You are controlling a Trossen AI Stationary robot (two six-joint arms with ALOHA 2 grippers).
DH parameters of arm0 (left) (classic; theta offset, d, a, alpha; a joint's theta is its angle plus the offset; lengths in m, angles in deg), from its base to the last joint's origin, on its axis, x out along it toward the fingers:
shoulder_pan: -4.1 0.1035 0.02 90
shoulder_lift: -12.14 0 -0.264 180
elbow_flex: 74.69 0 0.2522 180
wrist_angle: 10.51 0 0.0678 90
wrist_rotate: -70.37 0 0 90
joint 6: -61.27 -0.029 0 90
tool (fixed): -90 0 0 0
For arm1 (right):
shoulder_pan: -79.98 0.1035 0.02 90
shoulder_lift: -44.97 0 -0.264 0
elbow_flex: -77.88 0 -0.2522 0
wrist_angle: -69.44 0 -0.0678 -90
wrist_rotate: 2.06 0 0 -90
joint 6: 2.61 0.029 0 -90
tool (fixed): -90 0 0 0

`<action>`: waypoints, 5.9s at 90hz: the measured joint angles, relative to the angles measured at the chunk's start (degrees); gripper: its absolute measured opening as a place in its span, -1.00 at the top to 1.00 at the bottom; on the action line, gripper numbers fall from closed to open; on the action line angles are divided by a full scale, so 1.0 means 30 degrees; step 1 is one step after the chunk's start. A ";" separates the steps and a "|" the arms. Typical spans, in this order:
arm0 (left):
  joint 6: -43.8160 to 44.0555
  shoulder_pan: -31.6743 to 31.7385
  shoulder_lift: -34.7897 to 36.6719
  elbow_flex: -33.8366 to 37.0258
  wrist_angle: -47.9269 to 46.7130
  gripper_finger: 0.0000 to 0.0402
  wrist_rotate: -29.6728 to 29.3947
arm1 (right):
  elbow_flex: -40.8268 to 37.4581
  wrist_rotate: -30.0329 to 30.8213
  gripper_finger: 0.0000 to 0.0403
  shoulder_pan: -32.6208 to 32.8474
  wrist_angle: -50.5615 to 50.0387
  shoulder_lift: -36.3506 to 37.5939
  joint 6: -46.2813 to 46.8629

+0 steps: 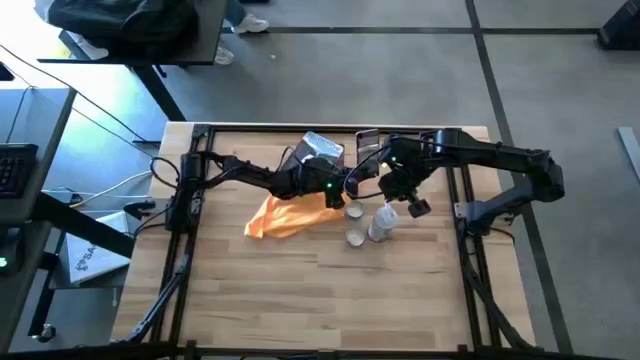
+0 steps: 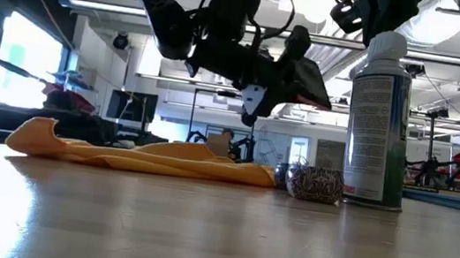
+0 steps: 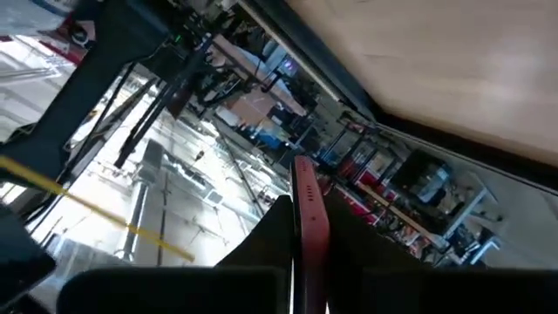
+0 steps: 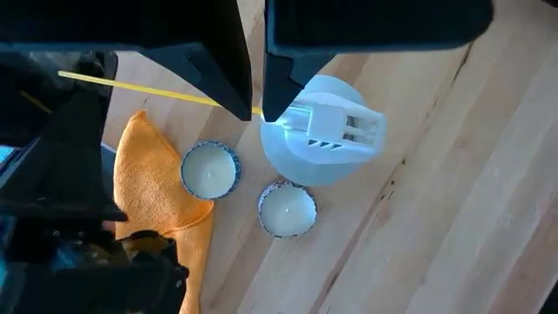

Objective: Apply microfiber cloth
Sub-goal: Spray the pink phone using the white spray bottle

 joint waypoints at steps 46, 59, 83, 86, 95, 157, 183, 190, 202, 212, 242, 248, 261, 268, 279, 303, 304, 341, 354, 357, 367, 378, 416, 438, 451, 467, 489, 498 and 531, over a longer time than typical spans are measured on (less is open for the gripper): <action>-0.0499 0.0117 -0.1199 -0.0957 0.0733 0.95 -0.0060 | -0.0007 -0.0907 1.00 -0.0005 0.0073 -0.0137 0.0029; -0.0183 0.0109 -0.1199 -0.0957 0.0652 0.95 0.0068 | -0.0001 -0.0968 1.00 -0.0007 0.0027 -0.0519 0.0058; 0.0220 0.0109 -0.1199 -0.0949 0.0696 0.95 0.0454 | 0.0036 -0.0988 1.00 -0.0015 -0.0176 -0.0838 0.0204; 0.0226 0.0109 -0.1199 -0.0949 0.0710 0.95 0.0466 | 0.0036 -0.0988 1.00 -0.0015 -0.0190 -0.0838 0.0204; 0.0226 0.0109 -0.1199 -0.0949 0.0669 0.95 0.0469 | 0.0036 -0.0980 1.00 -0.0015 -0.0304 -0.0838 0.0211; 0.1535 0.0095 -0.1199 -0.0927 0.0697 0.95 -0.1027 | 0.0051 -0.0841 1.00 -0.0012 -0.0824 -0.1457 0.0495; 0.1996 -0.0117 -0.1184 -0.0002 0.2284 0.95 -0.3912 | 0.0038 -0.0771 1.00 -0.0007 -0.0846 -0.1464 0.0393; 0.1830 -0.0455 -0.1184 0.0538 0.2979 0.95 -0.3476 | 0.0029 -0.0758 1.00 -0.0007 -0.0853 -0.1464 0.0372; 0.1719 -0.0970 -0.1184 0.1245 0.3428 0.95 -0.3647 | 0.0029 -0.0721 1.00 0.0000 -0.0866 -0.1472 0.0357; 0.1727 -0.1181 -0.1184 0.1452 0.3807 0.95 -0.4167 | 0.0395 -0.0667 1.00 0.0007 -0.1112 -0.1501 0.0436; 0.2211 -0.1304 -0.1184 0.1484 0.3999 0.95 -0.4536 | 0.1167 -0.0529 1.00 0.0007 -0.1596 -0.1574 0.0716; 0.2203 -0.1300 -0.1184 0.1484 0.3996 0.95 -0.4585 | 0.1173 -0.0541 1.00 0.0007 -0.1585 -0.1643 0.0919; 0.2200 -0.1371 -0.1184 0.1484 0.3996 0.95 -0.4644 | 0.1202 -0.0703 1.00 0.0000 -0.1633 -0.1953 0.0925; 0.2216 -0.1483 -0.1184 0.1491 0.3993 0.95 -0.4681 | 0.1253 -0.0805 1.00 -0.0011 -0.1726 -0.2221 0.0925; 0.2648 -0.1667 -0.1184 0.1491 0.3981 0.95 -0.4696 | 0.1279 -0.0800 1.00 -0.0015 -0.1937 -0.2601 0.0925; 0.2696 -0.1678 -0.1115 0.1506 0.3900 0.95 -0.5211 | 0.1099 0.0483 1.00 0.0022 -0.2544 -0.2774 0.1367; 0.2696 -0.1677 -0.1110 0.1506 0.3881 0.95 -0.5217 | 0.1140 0.0537 1.00 0.0022 -0.2604 -0.2741 0.1368; 0.2646 -0.1792 -0.1038 0.1506 0.3910 0.95 -0.5581 | 0.2847 0.2320 1.00 0.0143 -0.3393 -0.2382 0.0864; 0.2871 -0.1837 -0.1038 0.1506 0.3857 0.95 -0.5775 | 0.3612 0.1138 1.00 0.0168 -0.2610 -0.2353 0.0096; 0.2884 -0.1862 -0.1032 0.1506 0.3857 0.95 -0.5804 | 0.3621 0.0908 1.00 0.0168 -0.2455 -0.2358 0.0035; 0.3016 -0.2028 -0.1038 0.1506 0.3850 0.95 -0.5936 | 0.3138 0.0224 1.00 0.0160 -0.2112 -0.2355 -0.0011; 0.2757 -0.2245 -0.1031 0.1506 0.3850 0.95 -0.6160 | 0.2432 -0.0055 1.00 0.0208 -0.2143 -0.2375 -0.0007; 0.2710 -0.2782 -0.1031 0.1506 0.3835 0.95 -0.8005 | 0.2382 0.0236 1.00 0.0860 -0.1225 -0.2368 -0.1155; 0.2806 -0.3301 -0.1031 0.1506 0.3821 0.95 -0.9340 | 0.2382 0.0452 1.00 0.0860 -0.1057 -0.2368 -0.1377; 0.3187 -0.3654 -0.1031 0.1506 0.3806 0.95 -0.9677 | 0.2382 0.0674 1.00 0.1023 -0.1057 -0.2368 -0.2099; 0.3485 -0.4125 -0.1001 0.1941 0.3886 0.95 -1.0871 | 0.2382 0.0662 1.00 0.1223 -0.1084 -0.2361 -0.3069; 0.4047 -0.4757 -0.0929 0.2664 0.3878 0.95 -1.1744 | 0.2382 0.0656 1.00 0.1259 -0.1086 -0.2353 -0.4011; 0.3912 -0.4913 -0.0914 0.2664 0.3927 0.95 -1.1957 | 0.2382 0.0984 1.00 0.1265 -0.1086 -0.2353 -0.4526; 0.3543 -0.4945 -0.0914 0.2664 0.3998 0.95 -1.3286 | 0.2382 0.1589 1.00 0.2176 -0.0875 -0.2341 -0.5116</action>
